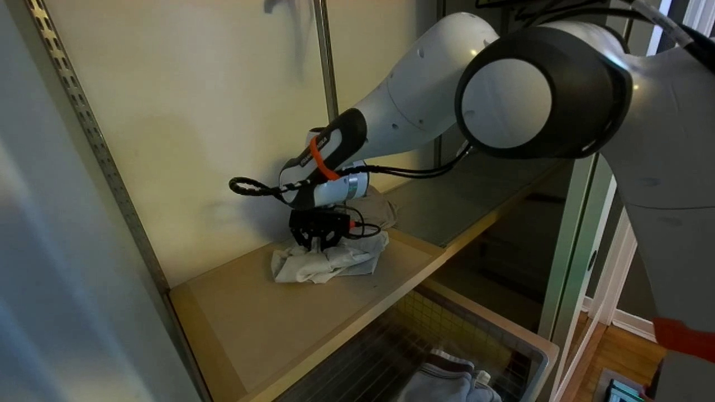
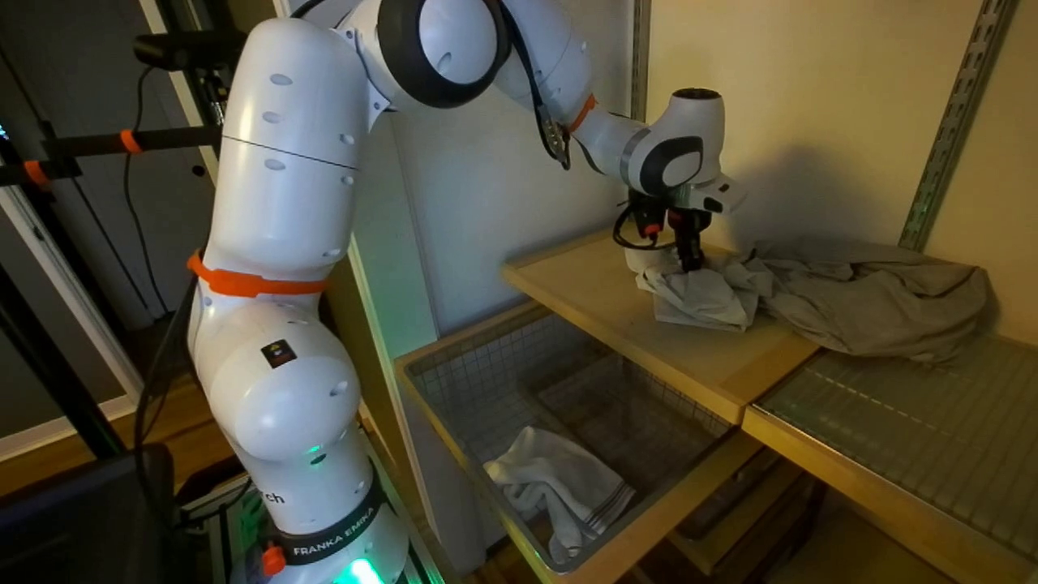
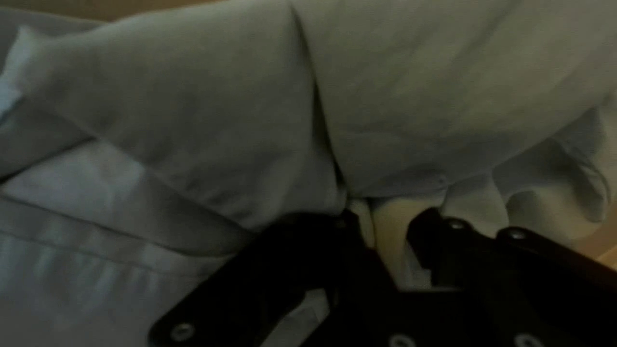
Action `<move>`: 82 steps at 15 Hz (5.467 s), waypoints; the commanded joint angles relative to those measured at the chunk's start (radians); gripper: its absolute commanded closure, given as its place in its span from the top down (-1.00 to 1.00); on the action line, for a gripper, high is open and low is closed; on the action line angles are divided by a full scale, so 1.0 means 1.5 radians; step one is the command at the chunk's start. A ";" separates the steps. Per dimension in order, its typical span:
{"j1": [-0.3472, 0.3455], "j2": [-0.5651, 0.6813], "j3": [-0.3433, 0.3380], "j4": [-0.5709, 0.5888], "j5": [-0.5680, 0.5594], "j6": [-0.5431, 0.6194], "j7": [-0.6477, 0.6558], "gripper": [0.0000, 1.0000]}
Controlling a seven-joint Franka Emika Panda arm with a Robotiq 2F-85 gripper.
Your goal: Fold the towel and put it in the open drawer
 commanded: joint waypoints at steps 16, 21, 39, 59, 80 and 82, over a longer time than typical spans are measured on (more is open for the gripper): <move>-0.042 -0.087 0.016 -0.012 -0.152 -0.240 -0.030 1.00; -0.041 -0.088 0.032 -0.139 -0.091 0.005 0.007 1.00; -0.061 -0.050 0.139 -0.170 0.211 0.293 -0.099 0.47; -0.112 -0.297 0.047 -0.184 0.107 -0.362 -0.231 -0.95; -0.121 -0.429 0.046 -0.277 0.075 -0.639 -0.398 -0.95; -0.121 -0.454 0.052 -0.310 0.052 -0.630 -0.388 -0.95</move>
